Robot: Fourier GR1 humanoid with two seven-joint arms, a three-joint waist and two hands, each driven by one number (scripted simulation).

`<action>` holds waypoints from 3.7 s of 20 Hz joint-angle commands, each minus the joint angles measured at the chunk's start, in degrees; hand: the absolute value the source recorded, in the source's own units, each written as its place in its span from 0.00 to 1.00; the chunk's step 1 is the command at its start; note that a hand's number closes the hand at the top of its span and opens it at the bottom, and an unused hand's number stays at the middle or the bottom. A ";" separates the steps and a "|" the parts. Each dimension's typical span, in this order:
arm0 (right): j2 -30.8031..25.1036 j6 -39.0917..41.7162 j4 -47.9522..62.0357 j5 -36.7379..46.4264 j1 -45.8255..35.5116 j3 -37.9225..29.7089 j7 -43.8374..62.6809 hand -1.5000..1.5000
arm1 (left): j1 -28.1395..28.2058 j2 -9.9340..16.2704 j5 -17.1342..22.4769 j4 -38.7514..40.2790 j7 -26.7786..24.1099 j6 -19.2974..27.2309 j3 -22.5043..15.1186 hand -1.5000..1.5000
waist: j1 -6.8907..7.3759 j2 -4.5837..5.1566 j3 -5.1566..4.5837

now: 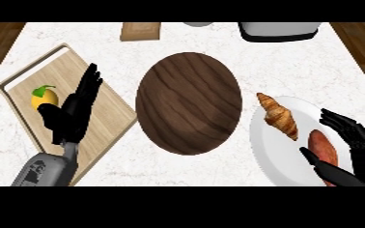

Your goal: Pick the sweet potato from the plate and place it in the bowl

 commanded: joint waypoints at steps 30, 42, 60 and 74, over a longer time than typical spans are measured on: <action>-12.85 14.67 -16.80 0.05 13.45 -15.42 34.11 0.00 | 1.92 -6.00 -7.06 -7.19 4.76 -1.31 -0.81 0.50 | 3.46 0.74 -0.19; -0.96 25.79 -11.23 -1.80 13.17 -22.82 24.21 0.00 | 0.80 -8.98 -9.25 -2.84 2.60 -4.39 2.34 0.50 | 3.11 0.78 -0.18; 10.26 32.03 -3.60 5.92 5.50 -24.05 26.55 0.00 | 0.34 -11.93 -12.55 -6.00 5.85 -7.34 6.26 0.50 | 3.40 0.77 -0.18; 12.01 27.81 7.90 23.87 0.99 -22.19 18.23 0.00 | 1.76 -11.99 -14.11 -9.20 8.05 -10.06 7.21 0.50 | 3.61 0.77 -0.16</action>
